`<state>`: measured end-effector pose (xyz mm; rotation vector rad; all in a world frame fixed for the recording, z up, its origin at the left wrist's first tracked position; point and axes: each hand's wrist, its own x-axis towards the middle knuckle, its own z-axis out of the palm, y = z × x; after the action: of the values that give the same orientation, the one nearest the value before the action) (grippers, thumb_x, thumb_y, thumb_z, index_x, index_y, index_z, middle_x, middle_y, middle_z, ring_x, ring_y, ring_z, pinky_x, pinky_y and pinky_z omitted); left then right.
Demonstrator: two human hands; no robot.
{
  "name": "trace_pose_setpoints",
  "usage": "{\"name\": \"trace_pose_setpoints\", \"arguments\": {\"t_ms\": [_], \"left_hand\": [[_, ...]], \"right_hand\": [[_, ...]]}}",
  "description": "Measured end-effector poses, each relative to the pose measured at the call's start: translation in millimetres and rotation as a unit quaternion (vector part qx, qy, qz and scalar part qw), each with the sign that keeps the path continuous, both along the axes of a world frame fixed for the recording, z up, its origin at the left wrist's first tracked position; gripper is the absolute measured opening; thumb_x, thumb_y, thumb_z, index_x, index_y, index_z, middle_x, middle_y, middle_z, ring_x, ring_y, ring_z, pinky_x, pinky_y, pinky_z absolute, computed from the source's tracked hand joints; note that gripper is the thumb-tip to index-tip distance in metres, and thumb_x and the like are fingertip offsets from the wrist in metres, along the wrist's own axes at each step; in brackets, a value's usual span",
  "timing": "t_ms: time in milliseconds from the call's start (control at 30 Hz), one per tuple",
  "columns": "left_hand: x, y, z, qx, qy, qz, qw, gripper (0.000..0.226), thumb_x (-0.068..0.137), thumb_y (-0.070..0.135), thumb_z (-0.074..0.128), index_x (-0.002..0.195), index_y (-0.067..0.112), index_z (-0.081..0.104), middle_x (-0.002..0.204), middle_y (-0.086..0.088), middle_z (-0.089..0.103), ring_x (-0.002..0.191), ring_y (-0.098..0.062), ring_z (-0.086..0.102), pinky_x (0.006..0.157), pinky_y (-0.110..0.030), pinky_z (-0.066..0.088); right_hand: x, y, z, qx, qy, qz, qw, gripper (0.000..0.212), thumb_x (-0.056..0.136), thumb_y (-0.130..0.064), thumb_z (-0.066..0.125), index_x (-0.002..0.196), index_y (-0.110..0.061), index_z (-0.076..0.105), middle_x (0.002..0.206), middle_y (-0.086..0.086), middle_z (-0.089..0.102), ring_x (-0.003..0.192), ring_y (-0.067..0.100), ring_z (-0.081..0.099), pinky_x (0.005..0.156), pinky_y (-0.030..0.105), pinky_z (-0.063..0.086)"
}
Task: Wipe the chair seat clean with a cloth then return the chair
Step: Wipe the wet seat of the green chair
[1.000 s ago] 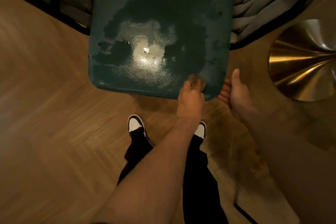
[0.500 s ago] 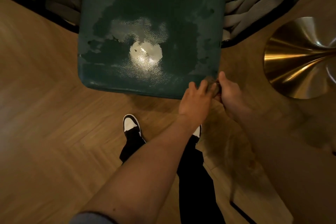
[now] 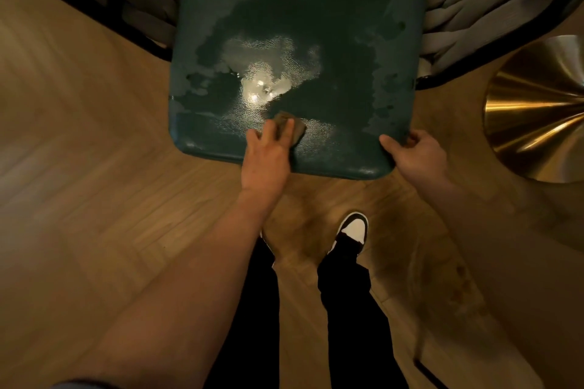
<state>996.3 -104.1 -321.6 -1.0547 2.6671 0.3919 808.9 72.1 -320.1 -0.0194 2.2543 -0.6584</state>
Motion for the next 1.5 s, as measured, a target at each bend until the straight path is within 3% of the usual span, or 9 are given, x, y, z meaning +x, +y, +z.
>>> {"name": "trace_pose_setpoints", "arguments": {"t_ms": [133, 567, 667, 767, 867, 1000, 1067, 1167, 1500], "left_hand": [[26.0, -30.5, -2.2, -0.022, 0.002, 0.044, 0.999, 0.058, 0.095, 0.003, 0.040, 0.149, 0.022, 0.036, 0.135, -0.016, 0.037, 0.103, -0.038, 0.038, 0.089, -0.044, 0.042], [114.4, -147.9, -7.6, -0.104, 0.026, 0.141, 0.984, 0.056, 0.082, 0.010, 0.043, 0.138, 0.015, 0.048, 0.115, -0.024, 0.049, 0.100, -0.037, 0.045, 0.084, -0.044, 0.036], [114.9, -159.7, -8.3, -0.070, 0.077, 0.154, 0.983, 0.056, 0.084, 0.008, 0.043, 0.139, 0.017, 0.049, 0.109, -0.025, 0.049, 0.097, -0.036, 0.046, 0.083, -0.042, 0.040], [106.2, -155.9, -17.0, -0.003, 0.098, 0.139, 0.985, 0.058, 0.082, 0.011, 0.037, 0.139, 0.010, 0.047, 0.123, -0.028, 0.050, 0.107, -0.038, 0.047, 0.095, -0.039, 0.043], [94.0, -143.3, -16.4, 0.013, 0.105, 0.161, 0.981, 0.059, 0.083, 0.015, 0.035, 0.140, 0.010, 0.048, 0.132, -0.026, 0.047, 0.116, -0.037, 0.046, 0.103, -0.037, 0.041], [71.0, -110.7, -9.8, 0.012, 0.101, 0.102, 0.990, 0.057, 0.082, 0.011, 0.042, 0.137, 0.009, 0.052, 0.123, -0.028, 0.050, 0.105, -0.043, 0.051, 0.095, -0.044, 0.044], [53.6, -88.2, -8.3, 0.028, 0.099, 0.095, 0.990, 0.057, 0.082, 0.009, 0.045, 0.138, 0.010, 0.052, 0.126, -0.027, 0.049, 0.105, -0.044, 0.051, 0.096, -0.043, 0.041], [23.7, -52.1, -10.7, 0.042, 0.090, 0.067, 0.993, 0.057, 0.084, 0.009, 0.047, 0.141, 0.010, 0.047, 0.136, -0.023, 0.045, 0.111, -0.042, 0.049, 0.097, -0.042, 0.037], [-81.8, 77.8, 4.1, 0.105, 0.037, -0.016, 0.994, 0.060, 0.097, 0.014, 0.047, 0.152, 0.017, 0.025, 0.147, -0.009, 0.030, 0.115, -0.033, 0.039, 0.096, -0.038, 0.042]], "right_hand": [[2.3, -6.5, 2.4, 0.016, 0.024, 0.018, 0.999, 0.073, 0.087, -0.049, 0.077, 0.143, -0.010, 0.053, 0.139, 0.009, 0.061, 0.126, 0.031, 0.058, 0.096, 0.034, 0.046], [4.5, -10.2, 3.0, 0.035, 0.037, 0.005, 0.999, 0.075, 0.084, -0.050, 0.079, 0.143, -0.011, 0.053, 0.138, 0.010, 0.063, 0.126, 0.031, 0.059, 0.102, 0.040, 0.047], [5.4, -10.7, 4.1, 0.034, 0.034, 0.009, 0.999, 0.074, 0.085, -0.048, 0.078, 0.144, -0.011, 0.053, 0.140, 0.011, 0.062, 0.127, 0.033, 0.058, 0.102, 0.041, 0.047], [5.1, -10.8, 5.6, 0.027, 0.024, 0.003, 0.999, 0.072, 0.086, -0.048, 0.077, 0.144, -0.012, 0.053, 0.141, 0.009, 0.061, 0.128, 0.032, 0.058, 0.103, 0.042, 0.047], [2.7, -9.1, 10.6, 0.005, -0.016, -0.046, 0.999, 0.077, 0.078, -0.071, 0.070, 0.137, -0.022, 0.060, 0.137, 0.004, 0.064, 0.126, 0.030, 0.059, 0.107, 0.045, 0.048], [-7.3, 4.3, 1.6, -0.031, -0.055, -0.109, 0.992, 0.091, 0.045, -0.108, 0.039, 0.090, -0.035, 0.069, 0.109, -0.005, 0.072, 0.108, 0.025, 0.068, 0.102, 0.052, 0.053], [-4.6, -1.9, 14.0, -0.047, -0.070, -0.134, 0.987, 0.080, 0.065, -0.101, 0.033, 0.091, -0.034, 0.069, 0.102, -0.007, 0.071, 0.103, 0.024, 0.069, 0.101, 0.051, 0.053], [-5.5, -0.8, 15.6, -0.090, -0.100, -0.169, 0.976, 0.071, 0.098, -0.073, 0.028, 0.128, -0.022, 0.066, 0.117, -0.001, 0.073, 0.102, 0.019, 0.072, 0.099, 0.045, 0.057], [-12.7, 9.3, 7.1, -0.139, -0.152, -0.193, 0.959, 0.080, 0.102, -0.068, 0.024, 0.132, -0.005, 0.063, 0.118, 0.010, 0.074, 0.106, 0.022, 0.073, 0.098, 0.043, 0.057]]}}
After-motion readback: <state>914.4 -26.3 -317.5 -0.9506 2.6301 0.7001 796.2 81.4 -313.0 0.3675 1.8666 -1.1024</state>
